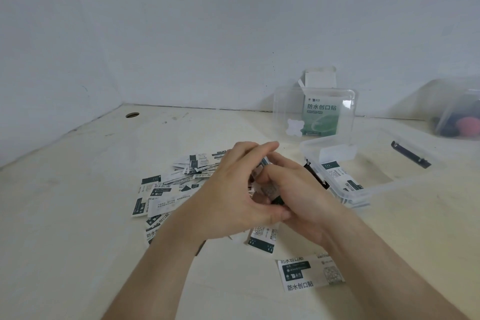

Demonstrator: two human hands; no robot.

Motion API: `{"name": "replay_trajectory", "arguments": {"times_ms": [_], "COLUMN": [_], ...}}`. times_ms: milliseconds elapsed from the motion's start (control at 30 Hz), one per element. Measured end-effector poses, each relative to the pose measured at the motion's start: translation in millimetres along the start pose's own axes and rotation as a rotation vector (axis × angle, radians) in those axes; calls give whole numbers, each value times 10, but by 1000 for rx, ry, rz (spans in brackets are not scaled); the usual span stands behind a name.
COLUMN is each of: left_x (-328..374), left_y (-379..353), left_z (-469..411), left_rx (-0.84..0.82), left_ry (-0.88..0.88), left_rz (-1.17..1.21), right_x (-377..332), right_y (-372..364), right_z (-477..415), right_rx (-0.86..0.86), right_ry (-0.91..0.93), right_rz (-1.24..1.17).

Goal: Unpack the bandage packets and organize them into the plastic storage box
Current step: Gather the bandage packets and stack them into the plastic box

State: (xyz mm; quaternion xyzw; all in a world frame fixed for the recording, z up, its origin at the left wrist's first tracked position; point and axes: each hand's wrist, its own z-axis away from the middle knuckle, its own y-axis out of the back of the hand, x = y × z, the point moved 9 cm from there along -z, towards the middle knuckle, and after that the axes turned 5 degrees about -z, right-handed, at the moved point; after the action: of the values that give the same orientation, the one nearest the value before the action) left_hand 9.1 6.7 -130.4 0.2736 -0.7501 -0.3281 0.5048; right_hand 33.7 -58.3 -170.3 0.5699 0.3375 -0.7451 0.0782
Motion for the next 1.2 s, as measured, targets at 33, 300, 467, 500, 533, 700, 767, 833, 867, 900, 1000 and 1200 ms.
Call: {"name": "replay_trajectory", "arguments": {"times_ms": [33, 300, 467, 500, 533, 700, 767, 833, 867, 900, 1000, 1200], "left_x": [-23, 52, -121, -149, -185, -276, -274, -293, -311, -341, -472, -700], "left_y": [37, 290, 449, 477, 498, 473, 451, 461, 471, 493, 624, 93], "left_z": [2, 22, 68, 75, 81, 56, 46, 43, 46, 46, 95, 24], "left_rx": [-8, 284, 484, 491, 493, 436, 423, 421, 412, 407, 451, -104], "left_ry": [20, 54, 101, 121, 148, 238, 244, 262, 273, 279, 313, 374], "left_rz": [94, 407, 225, 151, 82, -129, -122, -36, 41, 135, 122, -534], "right_x": [-1, 55, 89, 68, 21, -146, -158, -190, -206, -226, -291, -275], "right_y": [2, -348, -318, -247, -187, -259, -261, -243, -232, -208, -21, 150], "right_z": [-2, 150, 159, 139, 122, 138, 137, 137, 139, 136, 119, 119], "right_rx": [-8, -310, -229, -167, -112, -61, -35, 10, 35, 67, 229, 442], "right_ry": [-9, -142, -162, -116, -41, 240, 281, 329, 344, 355, 370, 316], "right_rz": [-2, -169, -72, 30, 177, 728, 785, 831, 850, 863, 827, 1054]}}
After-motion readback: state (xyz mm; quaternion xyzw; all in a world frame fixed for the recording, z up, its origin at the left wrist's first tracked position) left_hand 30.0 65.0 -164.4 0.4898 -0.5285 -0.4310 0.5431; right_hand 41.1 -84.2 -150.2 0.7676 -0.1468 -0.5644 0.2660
